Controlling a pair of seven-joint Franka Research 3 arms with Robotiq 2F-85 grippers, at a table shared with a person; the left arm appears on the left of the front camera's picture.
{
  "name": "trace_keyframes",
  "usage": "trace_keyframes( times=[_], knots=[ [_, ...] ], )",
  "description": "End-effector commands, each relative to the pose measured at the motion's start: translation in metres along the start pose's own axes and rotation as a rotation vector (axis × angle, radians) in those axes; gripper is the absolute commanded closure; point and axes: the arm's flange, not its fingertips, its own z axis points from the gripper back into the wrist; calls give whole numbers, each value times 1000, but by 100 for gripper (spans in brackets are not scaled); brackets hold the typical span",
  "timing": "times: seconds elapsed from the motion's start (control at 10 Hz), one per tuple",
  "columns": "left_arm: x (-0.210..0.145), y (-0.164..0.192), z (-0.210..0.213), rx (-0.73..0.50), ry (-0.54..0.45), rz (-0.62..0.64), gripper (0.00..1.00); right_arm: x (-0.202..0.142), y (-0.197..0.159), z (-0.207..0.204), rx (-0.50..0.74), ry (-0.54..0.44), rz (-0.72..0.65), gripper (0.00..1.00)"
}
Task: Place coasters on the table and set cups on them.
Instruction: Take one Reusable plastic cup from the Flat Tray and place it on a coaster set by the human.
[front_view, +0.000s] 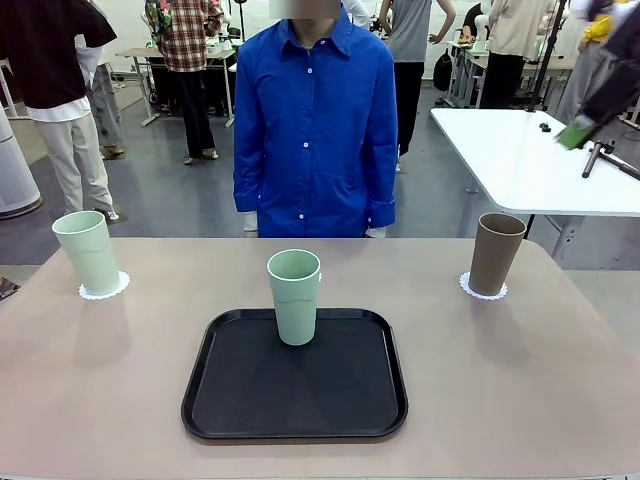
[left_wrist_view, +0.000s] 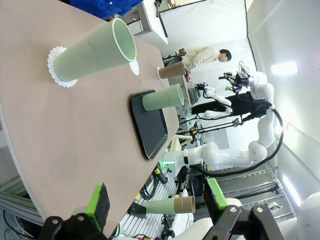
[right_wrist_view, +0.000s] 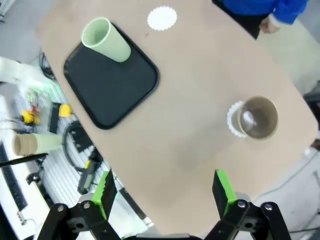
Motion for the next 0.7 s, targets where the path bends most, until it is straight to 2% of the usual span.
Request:
trace_keyframes(
  times=[0.0, 0.3, 0.6],
  knots=[
    [-1, -1, 1, 10, -5, 1, 0, 23, 19, -50, -77, 62, 59, 0],
    [-1, -1, 1, 10, -5, 1, 0, 58, 42, -115, -87, 133, 163, 0],
    [-1, -1, 1, 10, -5, 1, 0, 77, 48, -189, -85, 233, 215, 0]
  ],
)
